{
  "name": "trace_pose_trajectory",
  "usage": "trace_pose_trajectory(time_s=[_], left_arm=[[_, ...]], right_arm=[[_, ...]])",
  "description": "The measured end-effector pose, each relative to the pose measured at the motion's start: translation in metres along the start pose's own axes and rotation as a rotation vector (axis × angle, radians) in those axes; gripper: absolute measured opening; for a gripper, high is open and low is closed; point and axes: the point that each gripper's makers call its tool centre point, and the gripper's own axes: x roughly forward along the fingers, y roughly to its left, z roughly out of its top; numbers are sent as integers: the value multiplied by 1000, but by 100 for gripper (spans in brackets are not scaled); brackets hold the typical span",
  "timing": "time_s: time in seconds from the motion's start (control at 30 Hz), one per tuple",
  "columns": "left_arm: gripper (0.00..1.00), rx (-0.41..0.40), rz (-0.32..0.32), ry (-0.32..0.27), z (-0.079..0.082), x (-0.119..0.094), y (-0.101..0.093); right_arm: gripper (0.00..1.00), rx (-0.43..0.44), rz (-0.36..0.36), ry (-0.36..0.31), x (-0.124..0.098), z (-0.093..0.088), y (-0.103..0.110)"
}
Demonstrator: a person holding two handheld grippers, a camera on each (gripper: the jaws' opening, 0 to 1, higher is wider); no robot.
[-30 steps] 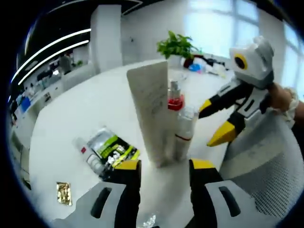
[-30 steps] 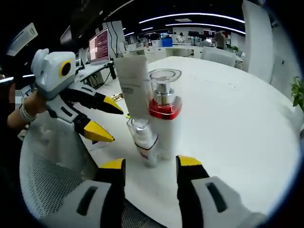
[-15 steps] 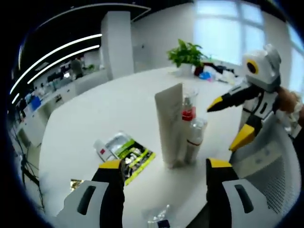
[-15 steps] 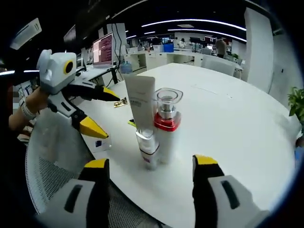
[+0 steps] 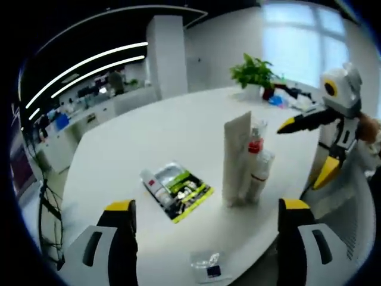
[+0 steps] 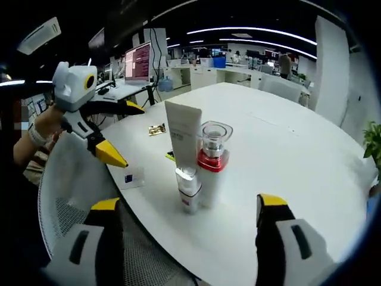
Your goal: Arrange the skincare products in the storage area until every visible bottle or jar stands upright without overlapping.
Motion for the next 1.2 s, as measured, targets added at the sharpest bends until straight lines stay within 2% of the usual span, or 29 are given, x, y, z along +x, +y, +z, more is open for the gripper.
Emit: trace_pose_trajectory(time_s=[0.13, 0.27, 0.6, 0.8, 0.93, 1.1, 1.2], left_arm=[[96, -5, 28, 17, -8, -5, 2], [97, -22, 48, 28, -13, -8, 1], [97, -36, 76, 23, -12, -5, 4], [97, -46, 59, 59, -18, 8, 10], [97, -56, 51, 74, -19, 23, 22], [97, -84, 29, 67, -15, 43, 37], [91, -112, 33, 68, -15, 55, 49]], right_arm=[[100, -13, 11, -5, -1, -1, 1], [100, -26, 42, -14, -2, -1, 5], [100, -57, 69, -43, -7, 5, 5], [100, -54, 68, -59, -7, 10, 5], [100, -83, 16, -61, -7, 13, 0], [100, -42, -10, -58, -6, 13, -1], [100, -27, -43, -53, -4, 13, -4]])
